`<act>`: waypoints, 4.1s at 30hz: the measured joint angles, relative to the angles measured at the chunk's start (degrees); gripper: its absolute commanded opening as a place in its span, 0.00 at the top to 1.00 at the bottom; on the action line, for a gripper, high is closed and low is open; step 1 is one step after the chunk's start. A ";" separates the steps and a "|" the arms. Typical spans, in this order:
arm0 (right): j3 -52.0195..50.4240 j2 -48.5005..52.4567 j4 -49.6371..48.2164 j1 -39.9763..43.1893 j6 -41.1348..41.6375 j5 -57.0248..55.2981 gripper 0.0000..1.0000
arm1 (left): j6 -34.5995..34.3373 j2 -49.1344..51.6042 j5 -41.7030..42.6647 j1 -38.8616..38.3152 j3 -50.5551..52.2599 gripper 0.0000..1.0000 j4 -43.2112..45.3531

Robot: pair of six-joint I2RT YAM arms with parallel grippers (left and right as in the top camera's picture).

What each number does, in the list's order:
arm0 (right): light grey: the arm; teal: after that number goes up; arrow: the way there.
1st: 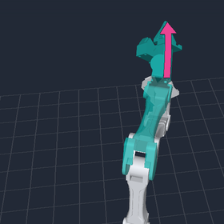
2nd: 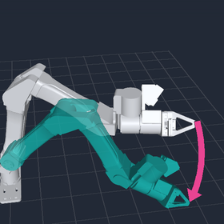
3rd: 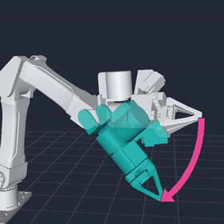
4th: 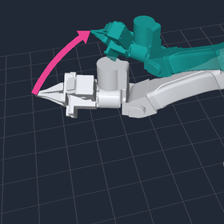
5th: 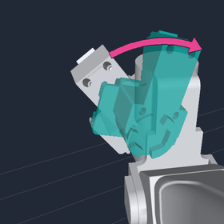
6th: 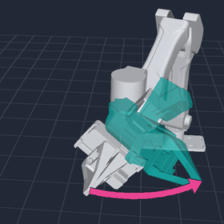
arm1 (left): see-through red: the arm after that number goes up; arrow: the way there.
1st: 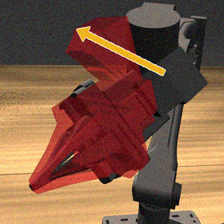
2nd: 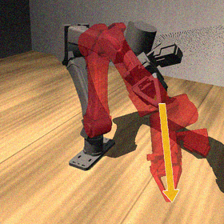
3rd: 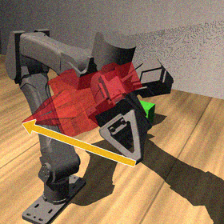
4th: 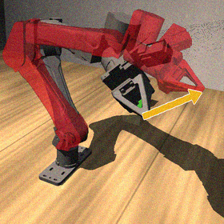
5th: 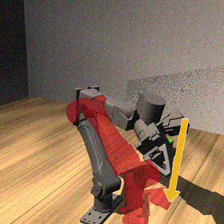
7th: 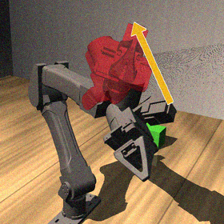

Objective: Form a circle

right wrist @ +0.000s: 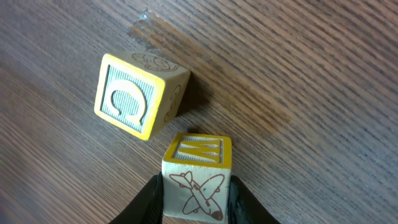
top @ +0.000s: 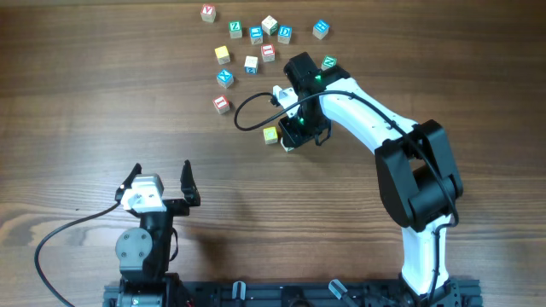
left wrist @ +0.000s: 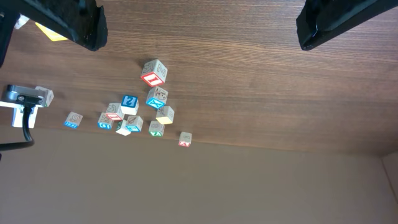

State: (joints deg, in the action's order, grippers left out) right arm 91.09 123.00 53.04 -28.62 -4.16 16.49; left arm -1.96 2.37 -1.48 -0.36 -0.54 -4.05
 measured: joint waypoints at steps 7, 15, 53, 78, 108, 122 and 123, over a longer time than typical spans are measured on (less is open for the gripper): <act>0.00 0.00 -0.22 0.00 2.10 0.11 0.71 | 0.00 0.00 0.00 0.00 0.00 0.00 0.00; -0.22 0.00 -1.11 -0.22 4.33 0.22 0.61 | 0.00 0.00 0.00 0.00 0.00 0.00 0.00; 4.55 0.44 2.01 -1.60 6.97 -3.45 0.44 | 0.00 0.00 0.00 0.00 0.00 0.00 0.00; 1.62 0.42 1.09 4.20 12.15 -1.42 0.96 | 0.00 0.00 0.00 0.00 0.00 0.00 0.00; 1.62 0.42 -0.61 1.88 12.46 0.00 0.96 | 0.00 0.00 0.00 0.00 0.00 0.00 0.00; 1.62 0.42 -1.18 1.88 11.43 1.49 0.96 | 0.00 0.00 0.00 0.00 0.00 0.00 0.00; 1.62 0.42 -1.42 1.88 11.43 1.51 0.96 | 0.00 0.00 0.00 0.00 0.00 0.00 0.00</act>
State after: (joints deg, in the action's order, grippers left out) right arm 92.71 123.42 51.62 -26.74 7.27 18.00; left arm -1.96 2.37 -1.48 -0.36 -0.54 -4.05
